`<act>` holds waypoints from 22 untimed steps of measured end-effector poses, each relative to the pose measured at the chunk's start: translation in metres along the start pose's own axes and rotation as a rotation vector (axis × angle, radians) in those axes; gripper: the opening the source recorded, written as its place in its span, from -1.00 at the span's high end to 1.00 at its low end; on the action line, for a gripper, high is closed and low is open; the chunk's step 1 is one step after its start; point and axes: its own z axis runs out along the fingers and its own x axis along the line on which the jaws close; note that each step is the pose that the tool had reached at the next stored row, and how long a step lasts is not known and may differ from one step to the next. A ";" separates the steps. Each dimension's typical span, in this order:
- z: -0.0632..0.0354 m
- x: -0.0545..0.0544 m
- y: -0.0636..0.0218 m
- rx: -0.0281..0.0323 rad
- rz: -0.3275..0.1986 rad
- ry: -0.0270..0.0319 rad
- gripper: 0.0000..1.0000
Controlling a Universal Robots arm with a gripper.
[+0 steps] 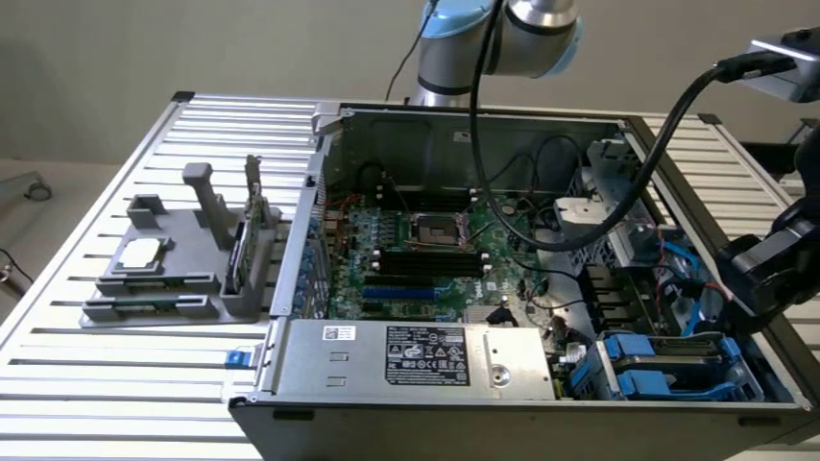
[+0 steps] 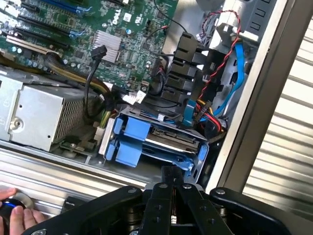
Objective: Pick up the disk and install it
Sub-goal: 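Insert the first disk wire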
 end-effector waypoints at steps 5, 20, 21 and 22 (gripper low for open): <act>0.0003 0.000 0.0000 0.0055 0.090 0.0034 0.76; 0.0015 0.000 0.0001 0.0218 0.363 0.0135 0.04; 0.0018 0.000 0.0001 0.0229 0.380 0.0142 0.04; 0.0022 0.000 0.0001 0.0241 0.398 0.0148 0.04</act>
